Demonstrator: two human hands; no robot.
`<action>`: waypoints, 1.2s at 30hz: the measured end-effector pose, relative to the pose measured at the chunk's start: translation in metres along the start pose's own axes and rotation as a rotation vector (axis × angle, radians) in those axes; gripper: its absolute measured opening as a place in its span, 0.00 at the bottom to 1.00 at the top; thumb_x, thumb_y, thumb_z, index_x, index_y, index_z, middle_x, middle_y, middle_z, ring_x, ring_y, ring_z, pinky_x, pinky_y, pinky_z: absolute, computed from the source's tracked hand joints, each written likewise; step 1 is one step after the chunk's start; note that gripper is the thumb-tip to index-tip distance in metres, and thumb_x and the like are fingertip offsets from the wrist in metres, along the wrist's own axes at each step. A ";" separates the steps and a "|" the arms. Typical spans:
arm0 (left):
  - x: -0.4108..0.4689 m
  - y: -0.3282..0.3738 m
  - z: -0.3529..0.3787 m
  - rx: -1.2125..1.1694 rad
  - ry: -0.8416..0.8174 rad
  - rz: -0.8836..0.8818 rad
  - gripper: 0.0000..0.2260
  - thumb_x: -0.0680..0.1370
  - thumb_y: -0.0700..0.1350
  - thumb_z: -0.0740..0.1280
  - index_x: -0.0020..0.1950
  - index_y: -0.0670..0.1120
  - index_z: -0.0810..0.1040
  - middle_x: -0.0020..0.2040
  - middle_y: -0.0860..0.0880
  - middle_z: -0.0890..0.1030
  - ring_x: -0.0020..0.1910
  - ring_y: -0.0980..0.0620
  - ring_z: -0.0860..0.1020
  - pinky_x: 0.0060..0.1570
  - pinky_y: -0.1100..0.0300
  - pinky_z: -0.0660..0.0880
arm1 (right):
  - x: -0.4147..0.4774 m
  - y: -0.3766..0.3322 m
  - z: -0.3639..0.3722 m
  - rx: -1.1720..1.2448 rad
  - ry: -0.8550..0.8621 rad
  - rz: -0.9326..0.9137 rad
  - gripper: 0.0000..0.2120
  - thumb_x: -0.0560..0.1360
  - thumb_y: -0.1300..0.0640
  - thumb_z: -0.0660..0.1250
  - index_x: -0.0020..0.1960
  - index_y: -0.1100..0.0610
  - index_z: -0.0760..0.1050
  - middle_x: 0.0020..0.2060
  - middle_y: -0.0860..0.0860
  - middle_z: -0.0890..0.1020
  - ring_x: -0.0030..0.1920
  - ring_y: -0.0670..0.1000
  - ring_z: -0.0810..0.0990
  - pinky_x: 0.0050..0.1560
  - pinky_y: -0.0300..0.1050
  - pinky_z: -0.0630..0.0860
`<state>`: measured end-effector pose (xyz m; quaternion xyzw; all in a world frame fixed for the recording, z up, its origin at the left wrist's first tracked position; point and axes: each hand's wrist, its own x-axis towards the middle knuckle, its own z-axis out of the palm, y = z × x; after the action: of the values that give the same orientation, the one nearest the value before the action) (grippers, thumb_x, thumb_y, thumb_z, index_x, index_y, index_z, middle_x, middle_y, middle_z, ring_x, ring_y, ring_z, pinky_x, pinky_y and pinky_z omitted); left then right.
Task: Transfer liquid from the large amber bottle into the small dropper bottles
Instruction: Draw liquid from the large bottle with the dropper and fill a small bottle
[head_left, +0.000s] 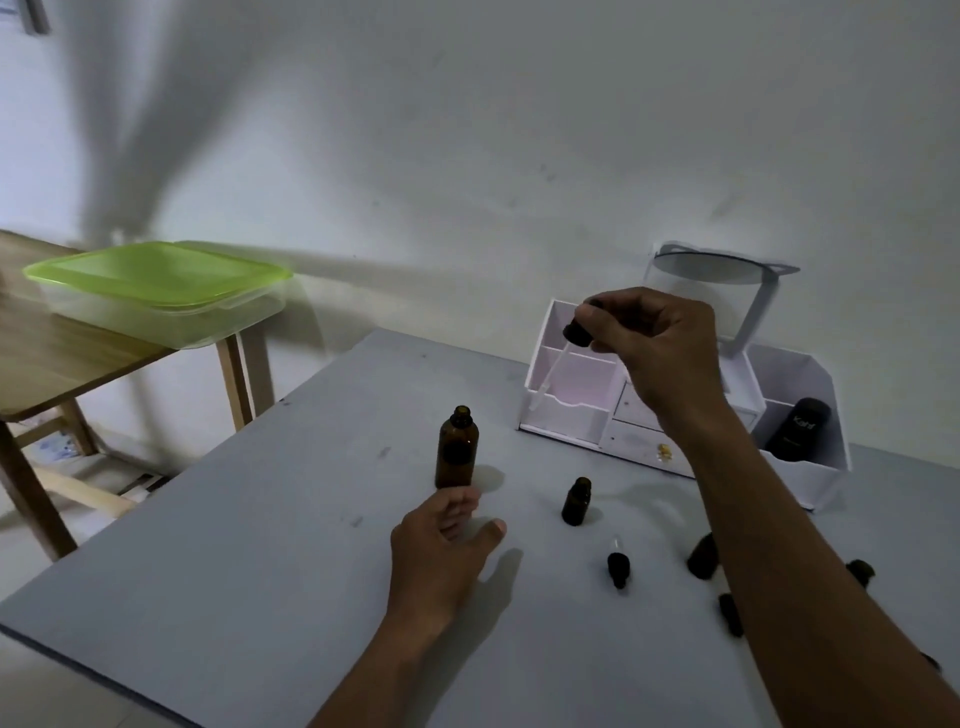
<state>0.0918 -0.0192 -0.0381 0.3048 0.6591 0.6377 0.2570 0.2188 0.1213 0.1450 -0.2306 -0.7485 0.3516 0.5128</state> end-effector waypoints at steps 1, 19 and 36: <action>-0.001 0.001 0.006 0.012 -0.028 0.002 0.17 0.66 0.44 0.79 0.52 0.54 0.80 0.52 0.55 0.82 0.52 0.59 0.80 0.56 0.62 0.77 | -0.004 0.004 -0.007 -0.011 0.009 0.002 0.02 0.74 0.61 0.75 0.47 0.58 0.85 0.37 0.51 0.88 0.41 0.50 0.88 0.50 0.53 0.84; 0.028 0.013 0.093 0.170 -0.213 0.102 0.27 0.67 0.48 0.78 0.65 0.49 0.76 0.59 0.52 0.80 0.55 0.58 0.78 0.54 0.69 0.73 | -0.036 0.060 -0.053 -0.146 0.065 0.073 0.08 0.73 0.58 0.76 0.43 0.44 0.82 0.34 0.39 0.86 0.39 0.42 0.86 0.46 0.39 0.84; 0.032 0.006 0.096 0.241 -0.229 0.173 0.16 0.71 0.45 0.76 0.58 0.49 0.82 0.54 0.54 0.82 0.50 0.62 0.78 0.50 0.76 0.72 | -0.043 0.075 -0.047 -0.159 0.012 0.053 0.10 0.74 0.59 0.75 0.42 0.42 0.82 0.33 0.35 0.85 0.38 0.40 0.85 0.46 0.35 0.81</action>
<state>0.1405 0.0700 -0.0357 0.4595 0.6684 0.5350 0.2365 0.2772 0.1533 0.0721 -0.2924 -0.7646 0.3029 0.4880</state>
